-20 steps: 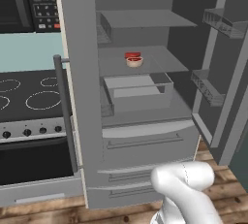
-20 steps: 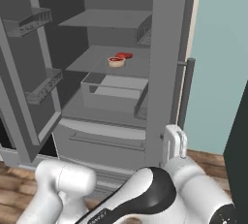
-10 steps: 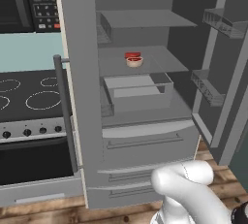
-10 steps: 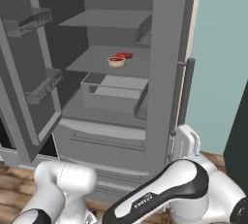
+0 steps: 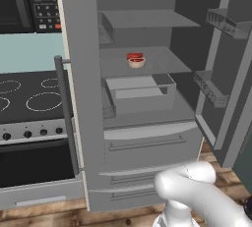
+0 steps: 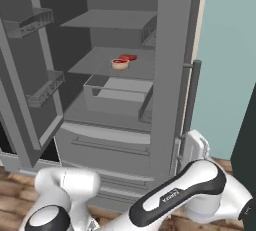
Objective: Place the steak on the counter behind the older steak on the same shelf of the fridge to maintain FIFO order. Close the fridge door when finished.
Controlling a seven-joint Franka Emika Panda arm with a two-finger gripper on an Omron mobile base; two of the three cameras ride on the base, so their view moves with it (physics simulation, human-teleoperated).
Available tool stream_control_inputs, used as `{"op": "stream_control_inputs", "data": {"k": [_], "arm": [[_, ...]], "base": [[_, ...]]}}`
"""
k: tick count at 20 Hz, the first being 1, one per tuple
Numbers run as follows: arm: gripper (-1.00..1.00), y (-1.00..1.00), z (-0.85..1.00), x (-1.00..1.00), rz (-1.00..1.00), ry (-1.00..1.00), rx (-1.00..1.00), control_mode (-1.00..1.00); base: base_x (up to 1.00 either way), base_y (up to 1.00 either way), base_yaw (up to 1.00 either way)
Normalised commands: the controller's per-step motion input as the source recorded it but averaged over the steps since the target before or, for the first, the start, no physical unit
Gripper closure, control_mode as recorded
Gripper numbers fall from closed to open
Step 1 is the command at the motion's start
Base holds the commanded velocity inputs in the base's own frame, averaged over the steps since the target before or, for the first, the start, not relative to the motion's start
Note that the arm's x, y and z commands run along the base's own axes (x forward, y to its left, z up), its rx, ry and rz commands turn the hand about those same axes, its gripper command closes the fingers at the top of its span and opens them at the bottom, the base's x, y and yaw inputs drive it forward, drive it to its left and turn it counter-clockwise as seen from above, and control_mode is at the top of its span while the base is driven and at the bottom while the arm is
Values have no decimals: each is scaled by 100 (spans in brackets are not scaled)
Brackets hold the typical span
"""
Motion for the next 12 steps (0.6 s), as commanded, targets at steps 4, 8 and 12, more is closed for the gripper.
{"op": "stream_control_inputs", "data": {"k": [4,8,12], "arm": [[-100,-54,-14,27,7,0,1,-100],[-100,-49,-18,26,8,0,0,-100],[-100,-33,-30,34,10,0,0,-100]], "base": [[0,0,0],[0,0,0],[0,0,0]]}}
